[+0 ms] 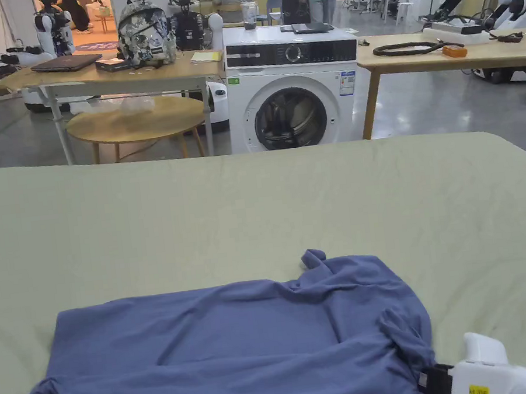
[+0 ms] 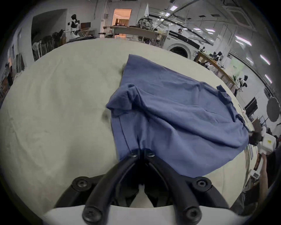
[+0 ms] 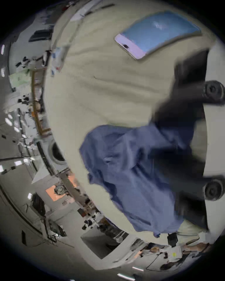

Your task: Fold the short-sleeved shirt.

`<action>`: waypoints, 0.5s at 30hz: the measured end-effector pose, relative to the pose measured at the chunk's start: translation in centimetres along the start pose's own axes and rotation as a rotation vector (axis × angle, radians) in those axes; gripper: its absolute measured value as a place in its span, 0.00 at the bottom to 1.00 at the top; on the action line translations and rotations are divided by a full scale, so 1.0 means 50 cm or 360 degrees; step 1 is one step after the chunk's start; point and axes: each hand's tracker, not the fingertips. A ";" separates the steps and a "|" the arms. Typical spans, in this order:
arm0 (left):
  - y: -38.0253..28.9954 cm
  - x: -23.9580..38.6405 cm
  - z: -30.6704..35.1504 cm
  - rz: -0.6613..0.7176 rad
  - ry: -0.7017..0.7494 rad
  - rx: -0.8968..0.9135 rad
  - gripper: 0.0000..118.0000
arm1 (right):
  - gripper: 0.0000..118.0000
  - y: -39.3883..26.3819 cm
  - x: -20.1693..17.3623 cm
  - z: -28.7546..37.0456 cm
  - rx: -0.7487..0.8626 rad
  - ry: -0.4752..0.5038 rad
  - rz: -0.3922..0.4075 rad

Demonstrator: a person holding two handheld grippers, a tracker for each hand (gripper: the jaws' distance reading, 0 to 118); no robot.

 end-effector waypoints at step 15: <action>-0.048 -0.079 0.241 0.0021 -0.0208 0.0337 0.00 | 0.04 -0.029 0.020 0.238 0.0299 -0.0017 0.0134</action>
